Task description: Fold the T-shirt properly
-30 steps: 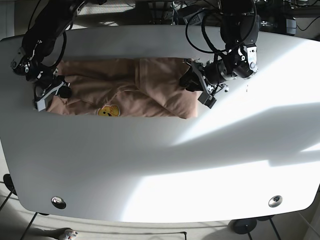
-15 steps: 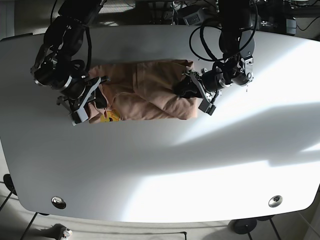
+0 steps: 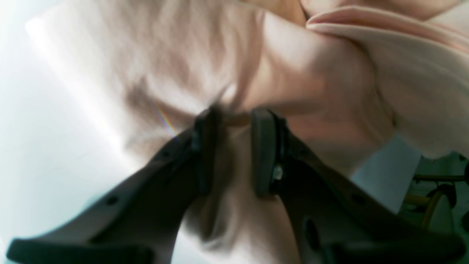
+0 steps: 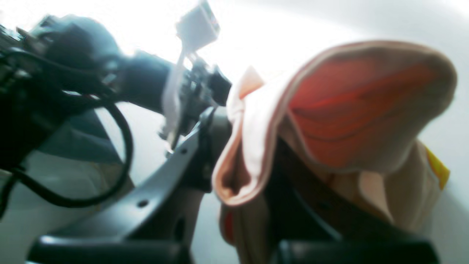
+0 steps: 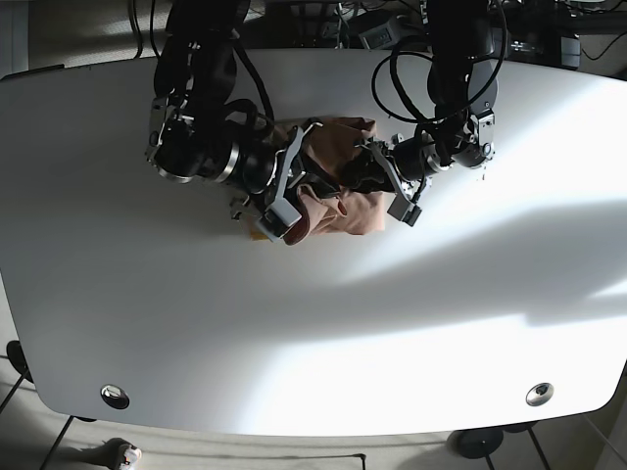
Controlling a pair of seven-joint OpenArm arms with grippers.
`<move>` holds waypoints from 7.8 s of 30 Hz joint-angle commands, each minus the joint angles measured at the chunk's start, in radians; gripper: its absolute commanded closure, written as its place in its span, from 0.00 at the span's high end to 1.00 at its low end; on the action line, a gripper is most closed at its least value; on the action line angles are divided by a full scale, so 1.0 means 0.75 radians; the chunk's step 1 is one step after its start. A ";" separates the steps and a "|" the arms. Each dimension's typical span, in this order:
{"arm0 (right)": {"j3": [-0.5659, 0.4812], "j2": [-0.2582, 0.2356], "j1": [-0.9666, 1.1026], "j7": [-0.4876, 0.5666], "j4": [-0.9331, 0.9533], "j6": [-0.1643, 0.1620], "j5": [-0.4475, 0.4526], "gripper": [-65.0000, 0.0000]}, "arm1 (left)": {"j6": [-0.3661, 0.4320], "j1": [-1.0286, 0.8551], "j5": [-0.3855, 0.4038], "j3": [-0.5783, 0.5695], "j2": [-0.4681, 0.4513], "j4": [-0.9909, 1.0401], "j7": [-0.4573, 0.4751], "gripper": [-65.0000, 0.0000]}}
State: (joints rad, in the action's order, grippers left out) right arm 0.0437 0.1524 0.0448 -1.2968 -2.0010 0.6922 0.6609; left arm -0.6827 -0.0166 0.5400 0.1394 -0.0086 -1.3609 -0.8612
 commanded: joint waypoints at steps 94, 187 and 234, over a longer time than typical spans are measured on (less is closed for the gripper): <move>-0.788 -0.047 -0.051 0.580 0.175 -0.140 -0.436 0.69 | -0.021 -0.310 -0.060 0.595 -0.227 -0.607 -0.058 0.23; -0.247 -0.464 -0.278 0.861 0.863 -0.132 0.067 0.15 | -0.021 -0.286 -0.064 -0.056 -0.098 -0.627 -0.054 0.22; -0.243 -0.501 0.064 1.268 0.799 -0.036 -0.496 0.13 | -0.021 0.475 -0.062 -0.003 -0.301 0.314 -0.050 0.23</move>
State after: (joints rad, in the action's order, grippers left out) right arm -0.1390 -0.2180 0.0944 -0.3302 -1.3907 0.6567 0.2939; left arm -0.6960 0.3180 0.4736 0.1352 -0.2260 -1.1122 -0.9161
